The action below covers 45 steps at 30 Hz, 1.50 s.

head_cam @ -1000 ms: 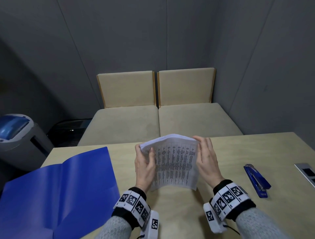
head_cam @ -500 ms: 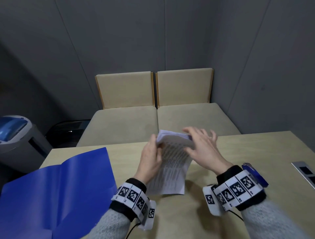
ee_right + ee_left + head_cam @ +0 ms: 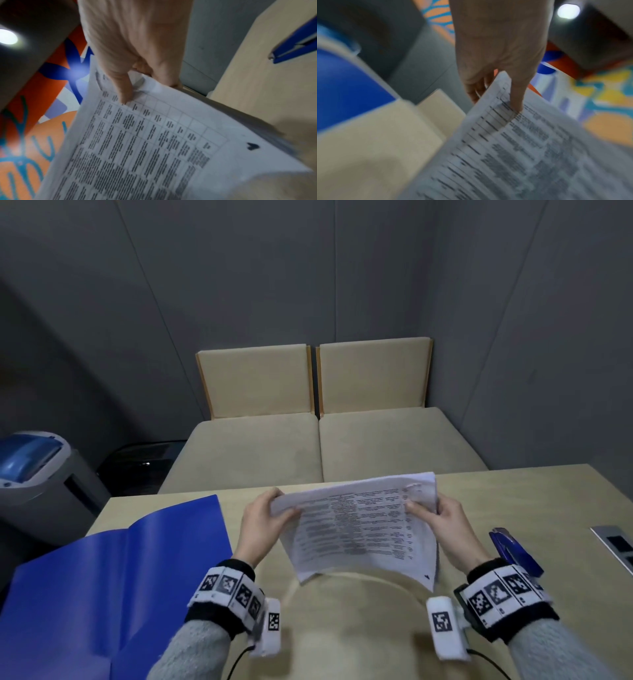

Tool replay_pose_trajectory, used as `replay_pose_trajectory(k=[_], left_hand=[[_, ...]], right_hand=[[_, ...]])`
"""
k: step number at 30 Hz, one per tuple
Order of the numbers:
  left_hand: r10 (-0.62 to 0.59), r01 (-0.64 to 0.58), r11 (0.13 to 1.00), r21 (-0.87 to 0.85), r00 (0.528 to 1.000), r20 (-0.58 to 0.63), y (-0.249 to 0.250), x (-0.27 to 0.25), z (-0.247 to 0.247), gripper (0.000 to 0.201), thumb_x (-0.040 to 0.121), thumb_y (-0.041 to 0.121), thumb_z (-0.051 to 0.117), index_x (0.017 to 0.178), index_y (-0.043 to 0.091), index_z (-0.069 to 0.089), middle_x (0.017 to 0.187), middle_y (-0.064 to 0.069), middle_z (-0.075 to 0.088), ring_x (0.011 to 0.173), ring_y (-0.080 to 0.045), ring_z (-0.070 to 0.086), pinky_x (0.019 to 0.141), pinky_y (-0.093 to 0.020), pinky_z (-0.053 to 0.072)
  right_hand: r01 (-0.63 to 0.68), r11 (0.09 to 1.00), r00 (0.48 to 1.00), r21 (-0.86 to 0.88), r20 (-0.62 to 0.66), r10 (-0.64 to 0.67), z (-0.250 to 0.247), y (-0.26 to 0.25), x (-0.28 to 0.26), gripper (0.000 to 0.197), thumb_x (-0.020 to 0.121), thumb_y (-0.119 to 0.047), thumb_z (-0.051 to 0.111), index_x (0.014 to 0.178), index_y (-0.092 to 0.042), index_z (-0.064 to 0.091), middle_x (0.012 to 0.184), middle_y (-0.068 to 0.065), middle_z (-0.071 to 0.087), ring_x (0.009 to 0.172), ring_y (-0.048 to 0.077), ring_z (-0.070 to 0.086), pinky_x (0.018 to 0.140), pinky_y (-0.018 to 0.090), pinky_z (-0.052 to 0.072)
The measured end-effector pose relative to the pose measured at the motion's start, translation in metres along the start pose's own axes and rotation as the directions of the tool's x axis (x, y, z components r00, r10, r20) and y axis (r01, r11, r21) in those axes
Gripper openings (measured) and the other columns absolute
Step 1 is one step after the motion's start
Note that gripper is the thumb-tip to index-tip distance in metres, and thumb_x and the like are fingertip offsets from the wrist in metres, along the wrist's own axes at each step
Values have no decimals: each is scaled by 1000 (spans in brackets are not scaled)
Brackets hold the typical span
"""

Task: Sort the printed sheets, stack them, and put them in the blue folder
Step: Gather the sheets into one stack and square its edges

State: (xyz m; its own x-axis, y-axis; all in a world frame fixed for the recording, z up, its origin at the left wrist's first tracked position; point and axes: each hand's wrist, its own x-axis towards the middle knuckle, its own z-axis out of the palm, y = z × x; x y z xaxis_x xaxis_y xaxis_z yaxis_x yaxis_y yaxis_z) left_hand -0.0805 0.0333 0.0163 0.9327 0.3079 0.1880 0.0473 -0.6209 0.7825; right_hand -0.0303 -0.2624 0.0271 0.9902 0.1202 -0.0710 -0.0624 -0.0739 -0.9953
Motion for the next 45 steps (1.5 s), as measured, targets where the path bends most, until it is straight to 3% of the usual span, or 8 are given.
replay_pose_trajectory(k=[3, 7, 11, 18, 23, 37, 41, 45], left_hand=[[-169, 161, 860, -484, 985, 28, 3, -6, 4, 23, 77, 17, 77, 85, 9, 56, 79, 1, 62, 70, -8, 58, 60, -15, 45], [-237, 277, 755, -595, 960, 146, -7, -12, 18, 34, 75, 17, 79, 100, 7, 58, 90, -3, 66, 82, -13, 60, 70, -24, 47], [-255, 369, 712, -597, 928, 271, -18, -16, 35, 30, 75, 8, 76, 103, 2, 66, 97, -11, 73, 92, -25, 66, 75, -28, 51], [-225, 351, 749, -562, 932, 283, -21, -8, 38, 28, 75, 9, 77, 100, 2, 67, 99, -12, 73, 89, -20, 68, 74, -24, 52], [-99, 185, 865, -467, 974, 202, -19, -2, 24, 18, 79, 13, 75, 88, 1, 66, 86, -6, 68, 79, -11, 64, 68, -18, 50], [38, -39, 999, 11, 997, 72, -13, 16, -12, 8, 84, 24, 71, 79, 20, 66, 77, 9, 68, 75, -6, 61, 69, -26, 48], [209, -339, 627, 702, 941, 267, 21, 19, 12, 42, 88, 28, 57, 129, 23, 46, 127, -4, 48, 125, -23, 43, 114, -53, 17], [335, -603, 549, 579, 793, 509, 79, 14, 76, 56, 87, 25, 57, 138, 16, 35, 135, -8, 45, 130, -25, 40, 117, -52, 2]], right_hand=[[-52, 993, 998, 106, -15, 54, 4, 11, -5, 20, 87, -6, 61, 105, 2, 62, 96, 12, 72, 86, 23, 71, 61, 20, 55], [-155, 958, 987, 242, -7, 161, 7, 27, -12, 18, 88, 1, 57, 105, 6, 59, 91, 14, 68, 70, 14, 71, 51, 18, 52], [-222, 949, 974, 226, 15, 225, 3, 48, -16, 35, 77, 0, 70, 111, 1, 62, 103, 17, 70, 99, 35, 65, 55, 20, 53], [169, 932, 975, -320, -83, -205, -7, 28, -4, 32, 85, -8, 65, 111, -25, 56, 105, -11, 58, 98, 6, 54, 78, 22, 43], [292, 727, 935, -621, 27, -352, -8, 31, 8, 18, 91, -6, 55, 103, -15, 65, 96, -5, 56, 90, 12, 57, 78, 29, 46], [389, 662, 913, -641, 172, -370, -23, 33, 21, 19, 90, -2, 56, 99, -17, 63, 91, -6, 61, 87, 3, 56, 74, 19, 41], [403, 671, 908, -622, 183, -376, -25, 34, 20, 19, 89, -1, 57, 98, -17, 64, 91, -7, 62, 89, 2, 58, 76, 20, 46], [419, 653, 900, -631, 195, -389, -25, 30, 18, 21, 87, 1, 57, 96, -15, 65, 91, -6, 63, 89, 9, 60, 77, 23, 47]])
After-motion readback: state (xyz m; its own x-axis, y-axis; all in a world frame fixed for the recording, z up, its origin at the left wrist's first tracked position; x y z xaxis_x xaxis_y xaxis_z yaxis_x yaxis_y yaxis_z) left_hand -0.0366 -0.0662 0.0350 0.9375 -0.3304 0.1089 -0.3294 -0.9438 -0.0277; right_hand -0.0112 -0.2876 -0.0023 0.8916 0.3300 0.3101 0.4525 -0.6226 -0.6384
